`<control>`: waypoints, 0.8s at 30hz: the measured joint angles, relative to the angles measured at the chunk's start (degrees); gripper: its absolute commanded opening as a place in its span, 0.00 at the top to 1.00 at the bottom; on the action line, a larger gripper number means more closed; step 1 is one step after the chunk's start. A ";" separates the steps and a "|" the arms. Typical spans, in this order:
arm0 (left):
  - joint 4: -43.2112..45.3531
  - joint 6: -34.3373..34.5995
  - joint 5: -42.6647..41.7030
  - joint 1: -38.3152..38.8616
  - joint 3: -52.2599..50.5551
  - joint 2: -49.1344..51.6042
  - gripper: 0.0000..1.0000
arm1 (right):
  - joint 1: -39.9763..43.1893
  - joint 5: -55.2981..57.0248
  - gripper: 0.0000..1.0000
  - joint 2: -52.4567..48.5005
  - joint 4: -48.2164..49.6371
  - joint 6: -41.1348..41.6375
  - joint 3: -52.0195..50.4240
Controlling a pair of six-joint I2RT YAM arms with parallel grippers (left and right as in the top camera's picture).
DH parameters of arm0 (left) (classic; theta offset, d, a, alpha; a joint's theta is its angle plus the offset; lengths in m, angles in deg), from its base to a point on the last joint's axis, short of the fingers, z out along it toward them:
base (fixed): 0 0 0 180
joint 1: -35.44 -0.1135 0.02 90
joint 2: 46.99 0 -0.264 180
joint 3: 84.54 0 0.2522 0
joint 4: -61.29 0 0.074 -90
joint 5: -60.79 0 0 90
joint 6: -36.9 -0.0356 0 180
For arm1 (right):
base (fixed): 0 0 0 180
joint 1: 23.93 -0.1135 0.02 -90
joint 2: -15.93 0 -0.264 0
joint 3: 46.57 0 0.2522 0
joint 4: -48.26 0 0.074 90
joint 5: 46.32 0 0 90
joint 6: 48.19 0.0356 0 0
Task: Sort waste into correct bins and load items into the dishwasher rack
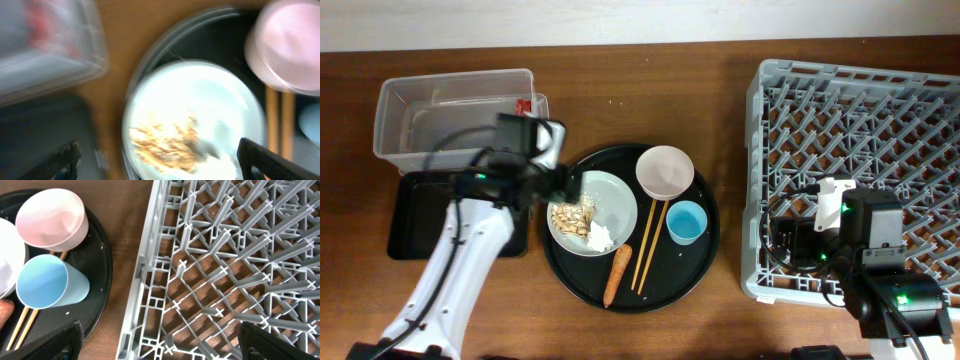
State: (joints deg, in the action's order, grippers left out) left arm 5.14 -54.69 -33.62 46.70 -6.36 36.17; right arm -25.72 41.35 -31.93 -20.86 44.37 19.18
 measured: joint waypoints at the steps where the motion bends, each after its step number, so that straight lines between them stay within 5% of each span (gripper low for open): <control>1: -0.74 1.05 -1.42 1.36 -0.81 0.09 0.02 | 0.00 -0.11 0.02 0.00 0.04 0.00 0.00; 3: -1.73 3.69 -3.93 5.29 -5.62 0.11 0.18 | 0.00 -0.13 0.02 0.00 0.02 0.02 0.00; 13: 8.20 7.91 -4.87 10.86 -17.94 0.22 0.31 | 0.00 -0.31 0.02 0.00 -0.20 0.00 0.00; 18: 10.88 8.63 -5.05 10.86 -18.14 5.38 0.69 | 0.00 -0.33 0.02 0.00 -0.39 0.00 0.00; 20: 11.85 8.55 -5.14 10.86 -18.14 5.38 0.97 | 0.00 -0.33 0.02 0.00 -0.39 0.00 0.00; 24: 11.82 8.55 -5.27 10.86 -18.08 5.38 1.00 | 0.00 -0.33 0.02 0.00 -0.39 -0.02 0.00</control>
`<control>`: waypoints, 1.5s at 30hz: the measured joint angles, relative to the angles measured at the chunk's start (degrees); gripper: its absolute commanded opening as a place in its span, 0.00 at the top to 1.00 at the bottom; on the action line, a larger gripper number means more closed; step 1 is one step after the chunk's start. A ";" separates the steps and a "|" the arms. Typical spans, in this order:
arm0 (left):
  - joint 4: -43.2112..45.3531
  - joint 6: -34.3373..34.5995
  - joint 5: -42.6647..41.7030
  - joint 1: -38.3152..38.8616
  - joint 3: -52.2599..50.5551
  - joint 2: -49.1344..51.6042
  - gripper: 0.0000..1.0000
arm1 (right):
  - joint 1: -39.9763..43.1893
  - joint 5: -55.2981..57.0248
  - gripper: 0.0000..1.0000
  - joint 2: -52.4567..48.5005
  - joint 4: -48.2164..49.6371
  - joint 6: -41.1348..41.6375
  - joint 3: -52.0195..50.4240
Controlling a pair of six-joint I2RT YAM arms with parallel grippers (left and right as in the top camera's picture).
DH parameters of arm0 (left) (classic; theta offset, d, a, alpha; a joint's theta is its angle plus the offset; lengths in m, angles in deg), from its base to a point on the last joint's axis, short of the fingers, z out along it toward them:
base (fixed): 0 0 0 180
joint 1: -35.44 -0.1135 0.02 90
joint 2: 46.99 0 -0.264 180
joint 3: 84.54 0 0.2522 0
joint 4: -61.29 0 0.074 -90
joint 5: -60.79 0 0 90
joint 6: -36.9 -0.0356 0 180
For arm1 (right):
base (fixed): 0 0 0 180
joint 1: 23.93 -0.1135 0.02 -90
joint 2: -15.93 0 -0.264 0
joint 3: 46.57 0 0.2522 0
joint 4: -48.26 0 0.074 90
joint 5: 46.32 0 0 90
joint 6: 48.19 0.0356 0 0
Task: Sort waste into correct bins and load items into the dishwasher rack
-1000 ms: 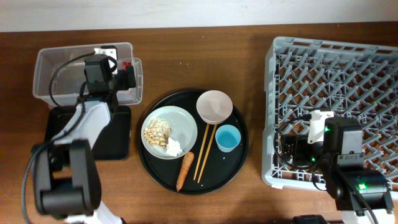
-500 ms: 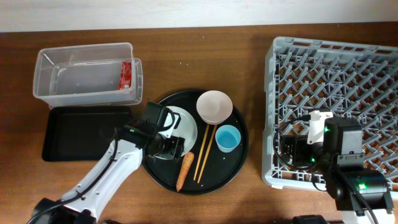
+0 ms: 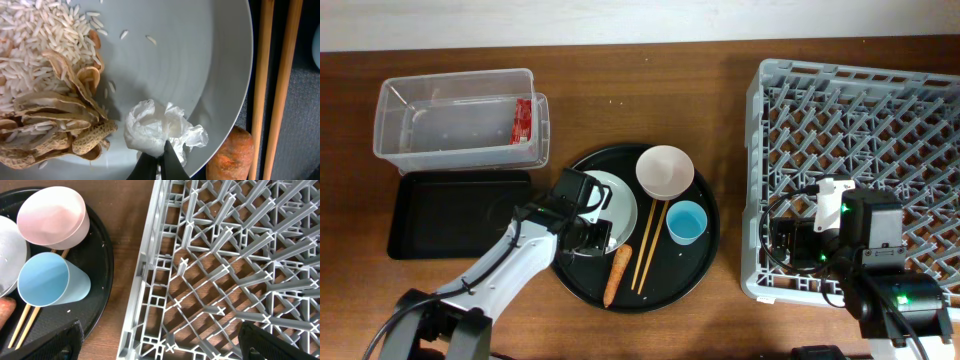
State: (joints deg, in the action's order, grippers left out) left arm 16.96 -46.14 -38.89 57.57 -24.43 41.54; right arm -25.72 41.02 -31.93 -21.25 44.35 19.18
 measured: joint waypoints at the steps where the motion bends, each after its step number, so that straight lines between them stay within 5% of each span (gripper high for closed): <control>1: -0.04 0.00 0.00 0.00 0.17 0.00 1.00 | 0.00 0.00 0.02 0.00 0.00 0.02 0.00; 6: -0.20 0.00 2.71 -8.55 12.87 -4.92 1.00 | 0.00 0.00 0.01 0.00 -0.04 0.00 0.00; 10: 14.49 0.00 11.04 -21.07 16.81 -5.46 0.99 | 0.00 0.00 0.02 0.02 -0.07 0.04 0.00; 12: 21.62 -0.02 11.80 -24.90 17.00 -3.08 0.89 | 0.00 0.00 0.02 -0.04 -0.04 0.00 -0.02; 13: 24.22 0.02 12.24 -27.06 17.05 0.79 0.50 | 0.00 0.00 0.02 -0.09 0.04 0.02 -0.02; 14: 26.51 0.02 12.37 -27.80 17.03 4.07 0.40 | 0.00 0.00 0.02 0.00 -0.15 0.02 -0.02; 19: 32.74 -0.04 12.52 -28.33 17.05 10.54 0.35 | 0.00 0.00 0.02 0.00 -0.02 0.00 -0.02; 23: 27.43 -0.04 10.38 -28.22 17.29 6.78 0.36 | 0.00 0.00 0.02 0.00 0.02 0.00 -0.02; 25: 19.06 -0.09 5.03 -26.62 18.03 3.78 0.13 | 0.00 -0.02 0.02 0.00 0.02 0.02 -0.02; 28: 4.04 -0.26 -5.27 -20.13 18.27 1.14 0.22 | 0.00 0.00 0.02 0.00 -0.04 0.07 0.00; 32: -7.67 0.17 -6.01 -9.40 18.38 1.03 0.23 | 0.00 0.00 0.01 -1.36 -0.02 0.02 -0.02; 38: -7.82 0.17 -0.85 10.75 18.38 1.03 0.23 | 0.00 0.00 0.02 -4.28 -1.07 0.02 0.00; 43: -3.58 0.17 -0.39 15.28 18.38 1.03 0.24 | 0.00 0.00 0.02 -4.28 -1.09 0.00 -0.02; 45: -2.34 0.17 -0.39 15.32 18.38 1.86 0.31 | 0.00 0.00 0.02 -4.28 -1.09 0.02 0.00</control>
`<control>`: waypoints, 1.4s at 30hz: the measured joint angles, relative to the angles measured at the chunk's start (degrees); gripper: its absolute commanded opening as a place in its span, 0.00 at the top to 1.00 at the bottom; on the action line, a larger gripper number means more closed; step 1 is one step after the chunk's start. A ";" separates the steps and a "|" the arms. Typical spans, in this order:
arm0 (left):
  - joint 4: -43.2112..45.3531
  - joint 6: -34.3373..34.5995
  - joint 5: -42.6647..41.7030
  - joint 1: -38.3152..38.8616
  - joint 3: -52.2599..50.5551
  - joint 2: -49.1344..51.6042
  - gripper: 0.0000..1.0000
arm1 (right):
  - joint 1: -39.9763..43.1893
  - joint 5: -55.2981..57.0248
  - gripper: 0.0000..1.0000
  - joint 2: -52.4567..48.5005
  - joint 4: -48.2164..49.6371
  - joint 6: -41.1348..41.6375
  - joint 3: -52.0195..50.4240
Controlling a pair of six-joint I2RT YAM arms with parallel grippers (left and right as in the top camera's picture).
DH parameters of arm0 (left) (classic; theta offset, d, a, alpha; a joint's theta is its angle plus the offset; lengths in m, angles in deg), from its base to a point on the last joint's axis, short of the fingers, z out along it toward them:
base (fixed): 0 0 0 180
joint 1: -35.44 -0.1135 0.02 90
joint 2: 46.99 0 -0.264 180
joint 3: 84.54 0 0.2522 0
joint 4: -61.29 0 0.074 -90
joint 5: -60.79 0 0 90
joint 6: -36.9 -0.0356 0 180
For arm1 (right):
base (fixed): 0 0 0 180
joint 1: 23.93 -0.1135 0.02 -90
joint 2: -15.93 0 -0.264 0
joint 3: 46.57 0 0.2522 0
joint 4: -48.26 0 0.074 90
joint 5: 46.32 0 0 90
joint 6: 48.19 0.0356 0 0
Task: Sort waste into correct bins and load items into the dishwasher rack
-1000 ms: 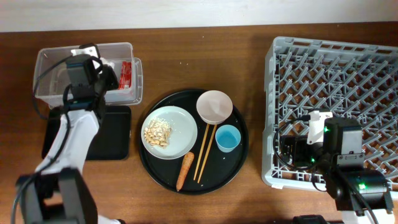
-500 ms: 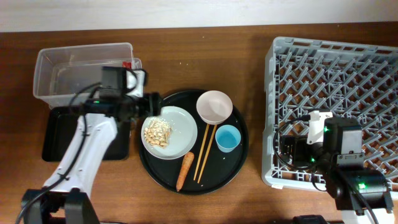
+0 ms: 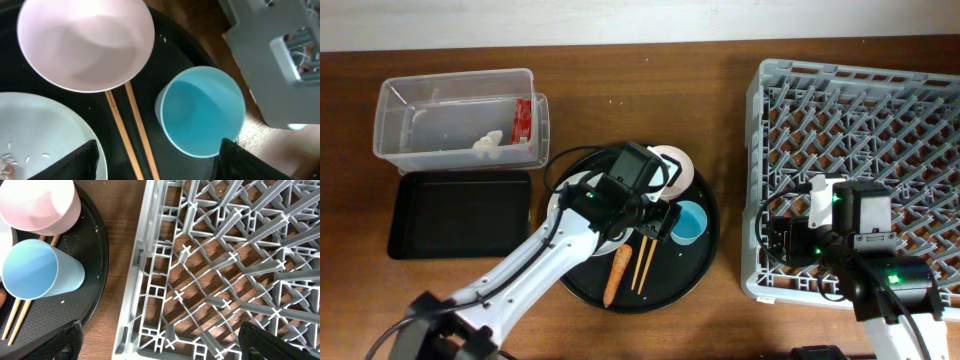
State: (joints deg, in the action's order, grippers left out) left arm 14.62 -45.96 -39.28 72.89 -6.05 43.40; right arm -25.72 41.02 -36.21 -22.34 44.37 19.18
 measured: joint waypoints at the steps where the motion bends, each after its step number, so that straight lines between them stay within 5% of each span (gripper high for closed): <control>1: 0.22 0.07 0.00 0.04 0.00 1.11 0.34 | 0.00 0.00 0.02 0.00 0.00 0.00 0.00; 4: 2.78 0.00 0.00 2.38 0.00 6.03 0.48 | 0.00 0.00 0.02 0.00 -0.15 0.00 -0.02; 5: 2.95 -0.02 0.02 2.86 0.00 7.21 0.57 | 0.00 0.00 0.02 0.00 -0.17 -0.02 0.00; 6: 3.61 0.02 0.02 2.99 0.00 8.87 0.76 | 0.00 0.00 0.02 0.00 -0.20 0.00 0.00; 8: 3.63 0.00 0.02 2.99 0.00 10.38 0.89 | 0.00 0.00 0.02 0.00 -0.20 -0.02 -0.02; 11: 3.65 0.02 0.02 2.99 0.00 10.47 0.99 | 0.00 0.00 0.02 0.00 -0.20 -0.02 0.00; 17: 3.34 0.02 -1.51 2.08 0.52 10.45 1.00 | 0.00 0.61 0.02 0.00 -0.28 0.39 0.00; 21: 4.39 1.95 -22.12 -14.47 3.61 3.08 1.00 | 0.00 2.67 0.02 0.00 3.02 5.95 -0.02; 28: 11.13 2.80 -63.47 -22.75 3.85 2.82 1.00 | 0.31 -46.64 0.02 -7.28 17.07 -8.17 -0.02; 32: 11.37 2.80 -68.00 -21.75 3.85 2.82 1.00 | 0.31 -67.71 0.02 -12.00 27.69 -16.06 -0.04; 37: 17.77 6.10 -68.76 -16.35 3.76 2.82 1.00 | 0.31 -71.54 0.00 -12.35 31.65 -16.74 -0.02; 42: 24.46 13.35 -68.59 -13.77 3.85 2.82 1.00 | 0.31 -72.06 0.10 -12.59 33.57 -16.83 -0.02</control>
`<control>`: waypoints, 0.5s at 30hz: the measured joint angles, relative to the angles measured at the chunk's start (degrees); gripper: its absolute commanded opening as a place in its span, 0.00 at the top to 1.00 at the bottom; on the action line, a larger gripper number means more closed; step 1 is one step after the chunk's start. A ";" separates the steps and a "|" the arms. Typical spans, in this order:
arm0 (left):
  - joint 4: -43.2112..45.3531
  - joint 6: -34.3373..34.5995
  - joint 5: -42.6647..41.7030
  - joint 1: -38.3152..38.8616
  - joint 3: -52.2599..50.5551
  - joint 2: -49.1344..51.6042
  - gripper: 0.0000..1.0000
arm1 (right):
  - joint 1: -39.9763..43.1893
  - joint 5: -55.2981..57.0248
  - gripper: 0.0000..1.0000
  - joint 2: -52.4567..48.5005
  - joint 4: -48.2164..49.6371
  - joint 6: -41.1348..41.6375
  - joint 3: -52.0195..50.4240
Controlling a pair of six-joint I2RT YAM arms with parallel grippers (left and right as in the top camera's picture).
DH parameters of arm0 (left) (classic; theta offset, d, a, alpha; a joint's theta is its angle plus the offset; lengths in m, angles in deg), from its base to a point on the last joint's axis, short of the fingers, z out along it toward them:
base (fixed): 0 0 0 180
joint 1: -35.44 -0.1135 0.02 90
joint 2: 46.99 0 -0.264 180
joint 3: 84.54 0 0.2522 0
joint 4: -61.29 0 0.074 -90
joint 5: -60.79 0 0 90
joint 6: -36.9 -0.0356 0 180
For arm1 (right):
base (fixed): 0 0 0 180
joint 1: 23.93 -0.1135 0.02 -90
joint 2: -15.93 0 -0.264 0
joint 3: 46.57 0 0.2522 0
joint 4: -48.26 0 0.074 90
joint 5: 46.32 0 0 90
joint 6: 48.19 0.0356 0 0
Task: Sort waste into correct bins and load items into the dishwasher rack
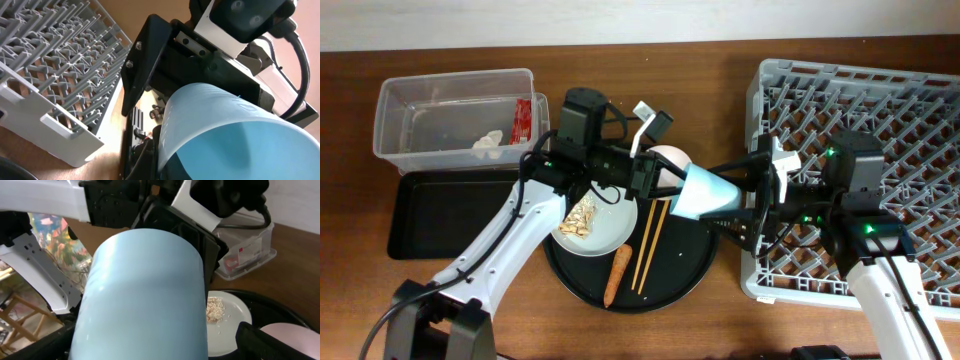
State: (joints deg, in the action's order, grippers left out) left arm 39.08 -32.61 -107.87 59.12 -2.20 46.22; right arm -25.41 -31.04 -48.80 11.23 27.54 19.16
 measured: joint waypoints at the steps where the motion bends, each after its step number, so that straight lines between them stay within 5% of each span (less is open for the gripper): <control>1: -0.09 0.28 0.22 0.00 0.00 0.00 1.00 | 0.00 0.00 0.11 0.00 0.15 0.13 0.00; 4: -0.07 0.37 0.85 -0.02 0.00 0.00 0.97 | 0.00 -0.20 0.25 0.00 0.20 0.00 0.00; 10: -0.07 1.05 2.54 0.00 0.00 0.00 0.70 | 0.00 -0.76 0.34 0.00 0.15 0.09 0.00; 15: -2.05 0.70 7.23 -0.15 0.02 0.00 0.69 | 0.00 6.78 0.39 -0.02 -4.50 0.37 0.04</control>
State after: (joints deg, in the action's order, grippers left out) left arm 37.03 -31.91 -100.63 58.97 -2.18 46.22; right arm -25.41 -24.26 -48.82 6.73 27.92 19.20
